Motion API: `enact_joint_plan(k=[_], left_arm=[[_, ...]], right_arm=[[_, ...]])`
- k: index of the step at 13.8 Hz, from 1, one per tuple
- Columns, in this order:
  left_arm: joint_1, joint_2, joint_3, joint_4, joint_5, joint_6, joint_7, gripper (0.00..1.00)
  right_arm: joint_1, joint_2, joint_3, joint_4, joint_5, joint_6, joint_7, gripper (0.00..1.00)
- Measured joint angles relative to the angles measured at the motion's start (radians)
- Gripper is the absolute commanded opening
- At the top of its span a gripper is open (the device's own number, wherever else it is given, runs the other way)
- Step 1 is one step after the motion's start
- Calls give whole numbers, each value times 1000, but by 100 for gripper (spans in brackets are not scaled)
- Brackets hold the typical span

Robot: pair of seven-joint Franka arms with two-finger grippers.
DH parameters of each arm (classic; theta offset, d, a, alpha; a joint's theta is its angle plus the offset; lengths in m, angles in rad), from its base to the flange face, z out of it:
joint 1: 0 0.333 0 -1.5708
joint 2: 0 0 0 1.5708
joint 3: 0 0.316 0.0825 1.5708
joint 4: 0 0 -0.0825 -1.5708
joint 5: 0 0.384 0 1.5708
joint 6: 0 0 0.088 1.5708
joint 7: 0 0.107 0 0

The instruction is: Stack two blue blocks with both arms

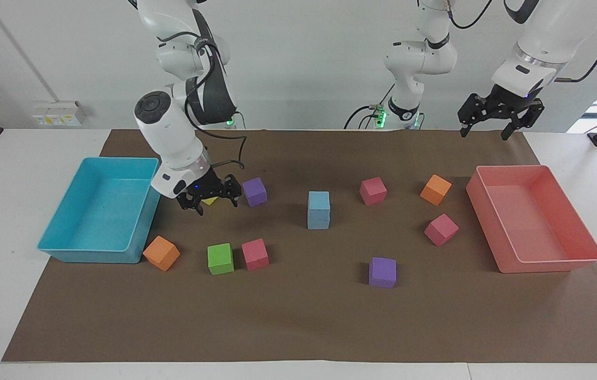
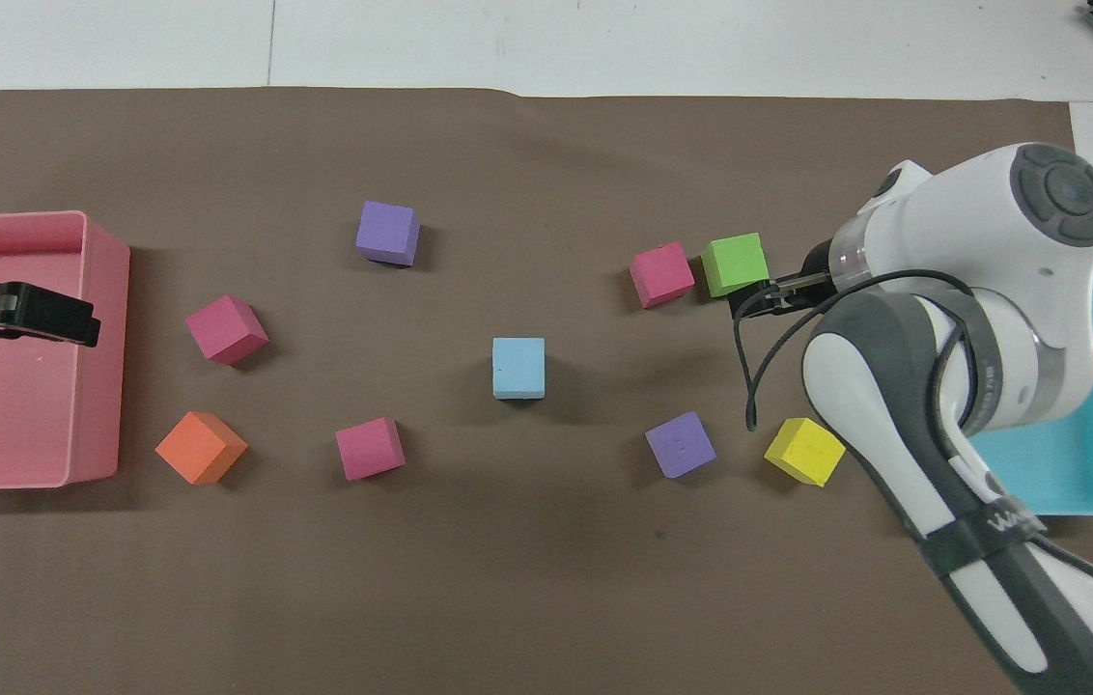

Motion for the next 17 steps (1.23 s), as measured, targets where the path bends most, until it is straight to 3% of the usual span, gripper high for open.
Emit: enact_joint_plan(k=[4, 10, 17], left_arm=[[6, 0, -1, -2, 0, 0, 7, 100], [9, 0, -1, -3, 0, -1, 7, 100], [23, 0, 0, -4, 0, -1, 7, 100]], right_arm=[[-25, -37, -13, 49, -47, -81, 0, 100], [-88, -165, -21, 60, -139, -178, 0, 100], [-138, -201, -27, 221, -149, -450, 0, 100]])
